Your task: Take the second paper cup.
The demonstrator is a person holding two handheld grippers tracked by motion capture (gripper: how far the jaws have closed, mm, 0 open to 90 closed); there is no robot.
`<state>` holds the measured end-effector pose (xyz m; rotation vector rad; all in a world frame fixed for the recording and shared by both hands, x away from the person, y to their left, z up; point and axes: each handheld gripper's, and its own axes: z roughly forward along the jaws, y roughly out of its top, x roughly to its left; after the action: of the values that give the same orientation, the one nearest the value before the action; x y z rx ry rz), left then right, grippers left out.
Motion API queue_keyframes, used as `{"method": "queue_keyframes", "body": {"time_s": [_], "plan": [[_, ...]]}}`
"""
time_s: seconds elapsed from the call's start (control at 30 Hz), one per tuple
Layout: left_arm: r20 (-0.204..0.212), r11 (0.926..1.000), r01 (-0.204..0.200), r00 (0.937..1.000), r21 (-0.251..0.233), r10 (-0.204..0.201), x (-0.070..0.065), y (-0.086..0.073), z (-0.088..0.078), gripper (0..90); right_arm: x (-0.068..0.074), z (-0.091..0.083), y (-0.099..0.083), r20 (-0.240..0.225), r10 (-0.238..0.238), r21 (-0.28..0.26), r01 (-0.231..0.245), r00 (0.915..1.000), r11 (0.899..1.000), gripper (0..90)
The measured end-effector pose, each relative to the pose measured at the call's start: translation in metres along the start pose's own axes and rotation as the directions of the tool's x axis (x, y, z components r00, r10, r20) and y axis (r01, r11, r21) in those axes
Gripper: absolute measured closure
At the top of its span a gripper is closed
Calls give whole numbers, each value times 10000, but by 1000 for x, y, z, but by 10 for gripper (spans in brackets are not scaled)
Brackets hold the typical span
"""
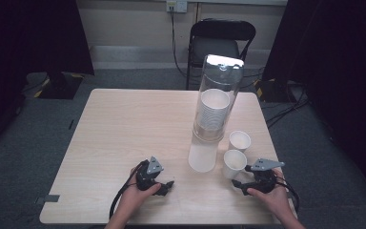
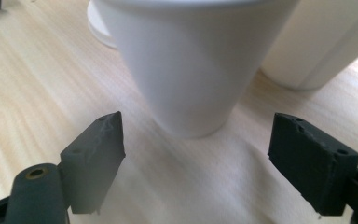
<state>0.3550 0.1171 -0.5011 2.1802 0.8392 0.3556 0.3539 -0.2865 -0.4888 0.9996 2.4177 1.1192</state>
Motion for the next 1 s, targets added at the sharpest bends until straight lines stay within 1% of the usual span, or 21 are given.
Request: {"method": "queue_keyframes", "body": {"time_s": [0.2, 0.23, 0.27, 0.37, 0.4, 0.43, 0.53, 0.67, 0.8, 0.9, 0.93, 1.0], "plan": [[4, 10000, 1, 10000, 2, -1, 0, 0, 0, 157, 0, -13, -8, -60, -76, 24, 76, 10000, 10000, 169], [5, 10000, 3, 10000, 10, -3, 0, 0, 0, 157, -1, -18, -12, -118, -34, 102, 35, 9999, 9999, 165], [5, 10000, 3, 10000, 10, -3, 0, 0, 0, 157, -1, -18, -12, -118, -34, 102, 35, 9999, 9999, 165], [-1, 10000, 5, 10000, -11, -5, 0, 0, 0, 157, -2, -23, -17, -79, -161, 240, 163, 9998, 9996, 163], [4, 10000, -2, 10000, -7, 2, 0, 0, 0, 157, -3, -25, -21, -98, -119, 283, 122, 9999, 9995, 160], [9, 10000, 0, 10000, -6, 0, 0, 0, 0, 157, -3, -25, -21, -98, -119, 283, 122, 9999, 9995, 160], [6, 10000, -5, 10000, -4, 5, 0, 0, 0, 157, -6, -33, -27, -96, 123, 250, -120, 9999, 9996, 154], [8, 10000, -7, 10000, -3, 7, 0, 0, 0, 157, -8, -36, -32, -52, 113, 225, -111, 9999, 9997, 144], [0, 10000, 3, 10000, -5, -3, 0, 0, 0, 157, -10, -41, -41, 48, 152, 428, -154, 9999, 9990, 144], [1, 10000, 6, 10000, -7, -6, 0, 0, 0, 157, -12, -43, -47, 204, 240, 464, -249, 9995, 9986, 142], [0, 10000, 2, 10000, -6, -2, 0, 0, 0, 157, -13, -44, -50, 418, 232, 354, -247, 9989, 9991, 143], [1, 10000, 2, 10000, -2, -2, 0, 0, 0, 157, -13, -44, -50, 468, 180, 355, -197, 9987, 9992, 143]]}}
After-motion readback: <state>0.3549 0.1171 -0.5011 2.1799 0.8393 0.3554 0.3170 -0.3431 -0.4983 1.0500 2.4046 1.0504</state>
